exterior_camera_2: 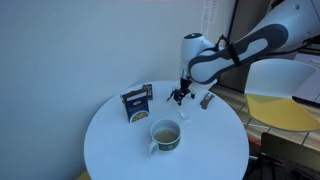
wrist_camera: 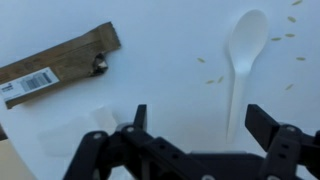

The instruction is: Move the spoon forward

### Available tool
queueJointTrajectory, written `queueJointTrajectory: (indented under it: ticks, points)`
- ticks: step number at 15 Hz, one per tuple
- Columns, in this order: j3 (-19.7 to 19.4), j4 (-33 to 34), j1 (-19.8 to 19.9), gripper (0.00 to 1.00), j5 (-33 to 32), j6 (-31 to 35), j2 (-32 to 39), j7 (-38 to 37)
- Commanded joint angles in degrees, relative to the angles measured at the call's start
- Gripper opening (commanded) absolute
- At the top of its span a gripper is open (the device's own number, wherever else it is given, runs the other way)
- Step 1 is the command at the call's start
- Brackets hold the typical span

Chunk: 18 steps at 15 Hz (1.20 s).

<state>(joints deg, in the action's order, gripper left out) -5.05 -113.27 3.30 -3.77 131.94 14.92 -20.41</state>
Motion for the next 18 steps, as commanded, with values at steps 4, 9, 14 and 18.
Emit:
queueJointTrajectory:
  ticks: [4,9,14,18]
  points:
    - [0.34,2.97,-1.57,1.00,3.57,6.62,5.58,-0.11]
    - [0.46,4.74,-2.43,0.86,5.45,5.83,7.86,0.06]
    - [0.26,5.31,-2.99,0.43,5.16,5.88,8.03,-0.06]
    - [0.30,5.47,-2.91,0.14,5.33,5.76,7.81,-0.01]
